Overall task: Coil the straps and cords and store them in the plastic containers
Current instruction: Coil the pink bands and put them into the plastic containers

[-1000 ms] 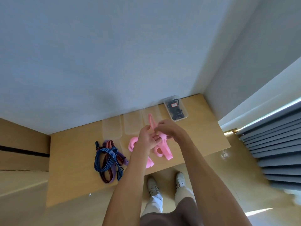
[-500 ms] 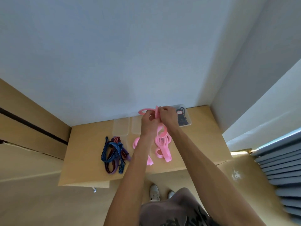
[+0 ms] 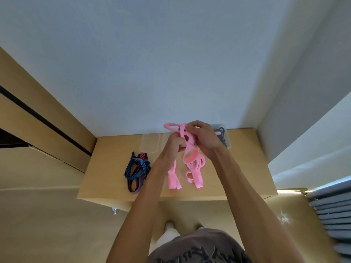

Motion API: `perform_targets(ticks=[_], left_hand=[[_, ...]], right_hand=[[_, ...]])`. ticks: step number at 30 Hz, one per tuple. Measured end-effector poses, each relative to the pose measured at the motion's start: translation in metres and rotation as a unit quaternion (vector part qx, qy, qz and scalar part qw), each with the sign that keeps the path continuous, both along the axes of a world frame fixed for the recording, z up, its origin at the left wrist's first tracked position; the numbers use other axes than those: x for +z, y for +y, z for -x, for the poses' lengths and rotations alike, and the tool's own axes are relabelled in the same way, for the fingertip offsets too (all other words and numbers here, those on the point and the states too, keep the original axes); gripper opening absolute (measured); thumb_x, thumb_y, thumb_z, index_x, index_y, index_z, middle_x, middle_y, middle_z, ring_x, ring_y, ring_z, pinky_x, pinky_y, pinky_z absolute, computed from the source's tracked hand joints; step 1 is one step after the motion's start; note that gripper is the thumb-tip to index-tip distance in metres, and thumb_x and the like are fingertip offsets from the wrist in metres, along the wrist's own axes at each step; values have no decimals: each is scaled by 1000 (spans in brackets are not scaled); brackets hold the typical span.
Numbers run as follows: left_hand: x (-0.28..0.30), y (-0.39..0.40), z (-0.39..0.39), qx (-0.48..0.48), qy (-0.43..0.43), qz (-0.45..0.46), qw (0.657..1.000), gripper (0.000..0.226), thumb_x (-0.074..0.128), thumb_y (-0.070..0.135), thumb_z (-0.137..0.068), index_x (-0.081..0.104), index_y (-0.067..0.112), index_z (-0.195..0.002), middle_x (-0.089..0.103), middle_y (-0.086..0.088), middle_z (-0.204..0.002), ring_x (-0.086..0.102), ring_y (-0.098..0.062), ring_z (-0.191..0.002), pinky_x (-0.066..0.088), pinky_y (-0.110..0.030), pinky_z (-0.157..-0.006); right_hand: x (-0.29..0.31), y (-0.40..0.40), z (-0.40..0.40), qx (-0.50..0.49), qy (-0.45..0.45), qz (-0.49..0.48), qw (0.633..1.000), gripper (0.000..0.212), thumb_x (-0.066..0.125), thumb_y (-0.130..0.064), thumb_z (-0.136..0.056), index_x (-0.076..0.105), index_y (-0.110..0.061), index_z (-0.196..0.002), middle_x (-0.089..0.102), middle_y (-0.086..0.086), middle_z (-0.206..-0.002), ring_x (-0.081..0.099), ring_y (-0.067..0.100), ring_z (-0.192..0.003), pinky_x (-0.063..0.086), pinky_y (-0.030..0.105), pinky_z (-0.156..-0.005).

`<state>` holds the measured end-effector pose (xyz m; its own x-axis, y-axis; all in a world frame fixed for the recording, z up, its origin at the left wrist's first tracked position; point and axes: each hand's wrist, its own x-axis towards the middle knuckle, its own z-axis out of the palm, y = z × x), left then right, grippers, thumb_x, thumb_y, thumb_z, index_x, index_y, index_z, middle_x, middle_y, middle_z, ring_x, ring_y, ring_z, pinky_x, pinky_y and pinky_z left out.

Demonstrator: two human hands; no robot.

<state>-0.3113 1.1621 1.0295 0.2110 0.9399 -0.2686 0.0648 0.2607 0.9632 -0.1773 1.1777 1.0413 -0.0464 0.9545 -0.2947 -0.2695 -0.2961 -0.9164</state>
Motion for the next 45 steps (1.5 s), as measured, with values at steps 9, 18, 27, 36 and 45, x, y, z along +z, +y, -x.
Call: perform_targets(ticks=[9, 18, 27, 36, 45], left_hand=[[17, 57, 31, 119, -4, 96, 988, 24, 57, 19, -90, 72, 6, -104, 74, -19, -100, 75, -24, -79, 61, -35, -65], [28, 114, 69, 238, -36, -13, 971, 18, 52, 18, -91, 68, 19, -83, 74, 0, -82, 69, -14, -81, 54, -27, -68], [36, 115, 82, 57, -132, 22, 989, 31, 48, 19, -97, 71, 4, -110, 74, -10, -103, 71, -27, -103, 56, -38, -83], [54, 109, 71, -8, -118, -65, 991, 34, 48, 24, -88, 77, 15, -103, 75, -14, -103, 73, -33, -97, 60, -43, -80], [63, 101, 61, -41, -8, -106, 993, 35, 55, 56, -77, 73, 36, -100, 74, 5, -87, 73, -14, -83, 58, -25, -67]], right_hand=[[8, 16, 10, -26, -104, -48, 993, 19, 70, -13, -90, 66, 6, -90, 67, 13, -81, 60, 23, -74, 48, 35, -69], [18, 38, 38, -155, -99, -121, 975, 15, 64, -11, -92, 63, -8, -106, 71, 7, -79, 65, 14, -69, 52, 25, -66], [33, 50, 62, -130, 7, -120, 984, 16, 53, -4, -99, 68, 1, -102, 67, 5, -85, 61, 19, -79, 52, 32, -75], [41, 65, 79, -185, -34, -96, 977, 15, 60, -13, -92, 66, -4, -103, 76, 14, -89, 75, 29, -80, 60, 35, -67], [37, 60, 75, -238, -37, -79, 967, 7, 61, -20, -92, 65, -15, -94, 72, 7, -89, 69, 36, -91, 57, 64, -78]])
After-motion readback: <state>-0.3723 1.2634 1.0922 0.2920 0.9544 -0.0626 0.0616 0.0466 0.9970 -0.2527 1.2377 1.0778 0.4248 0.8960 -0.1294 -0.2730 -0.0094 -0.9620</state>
